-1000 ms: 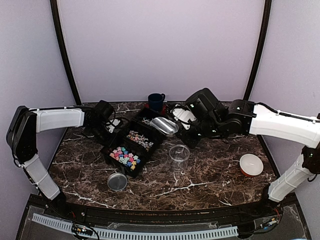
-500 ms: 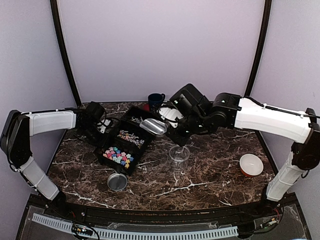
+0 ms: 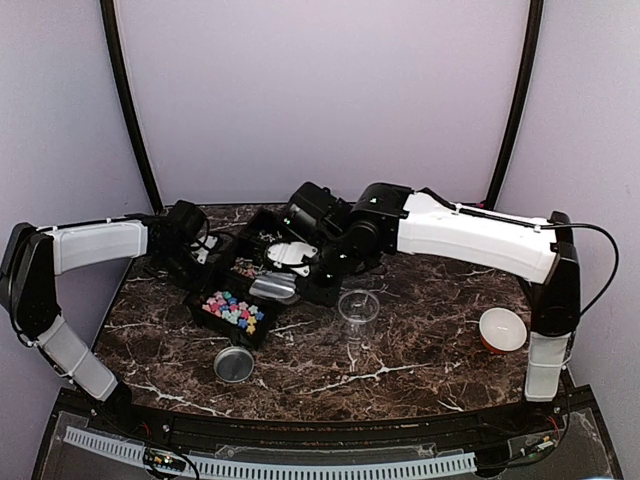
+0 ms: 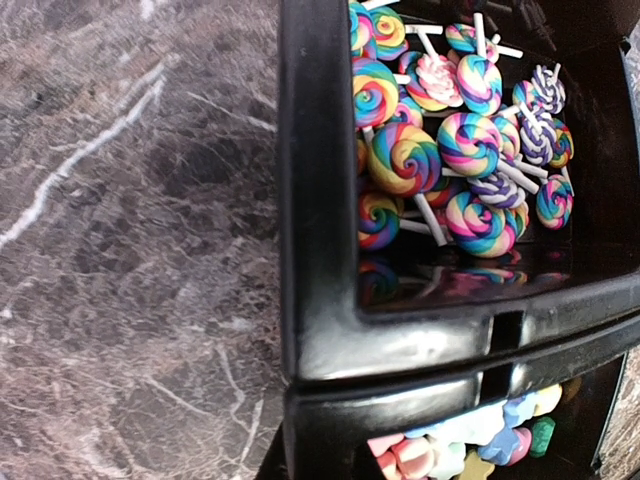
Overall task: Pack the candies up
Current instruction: Pick up the plate from the center of the board, then scoop the fake candies from the storage box.
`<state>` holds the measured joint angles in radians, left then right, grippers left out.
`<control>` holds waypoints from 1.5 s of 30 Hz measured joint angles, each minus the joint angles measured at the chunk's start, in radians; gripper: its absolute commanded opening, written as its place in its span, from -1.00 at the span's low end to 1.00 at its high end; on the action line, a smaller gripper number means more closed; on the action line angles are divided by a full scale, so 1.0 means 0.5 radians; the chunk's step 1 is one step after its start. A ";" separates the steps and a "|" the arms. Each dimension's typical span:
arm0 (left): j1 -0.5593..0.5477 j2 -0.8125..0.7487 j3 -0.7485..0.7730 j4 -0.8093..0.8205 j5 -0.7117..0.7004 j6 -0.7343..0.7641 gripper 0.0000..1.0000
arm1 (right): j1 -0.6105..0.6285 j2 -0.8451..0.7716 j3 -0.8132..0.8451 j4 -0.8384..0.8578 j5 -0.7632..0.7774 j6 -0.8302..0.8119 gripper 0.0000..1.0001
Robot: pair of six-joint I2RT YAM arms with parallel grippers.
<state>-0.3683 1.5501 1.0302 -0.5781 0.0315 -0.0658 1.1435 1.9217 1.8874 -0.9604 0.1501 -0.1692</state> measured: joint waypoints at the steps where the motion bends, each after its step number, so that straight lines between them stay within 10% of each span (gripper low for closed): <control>1: 0.000 0.000 0.024 -0.017 -0.010 0.004 -1.00 | 0.012 0.041 0.024 -0.034 -0.012 -0.016 -1.00; 45: -0.237 0.188 0.303 -0.026 -0.427 0.130 -1.00 | 0.293 1.003 0.727 -0.117 0.996 -0.476 -1.00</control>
<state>-0.4866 1.6444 1.1816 -0.5911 -0.1822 -0.0010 1.2900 2.4233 2.2509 -1.0187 0.6483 -0.4072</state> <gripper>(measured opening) 0.084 0.091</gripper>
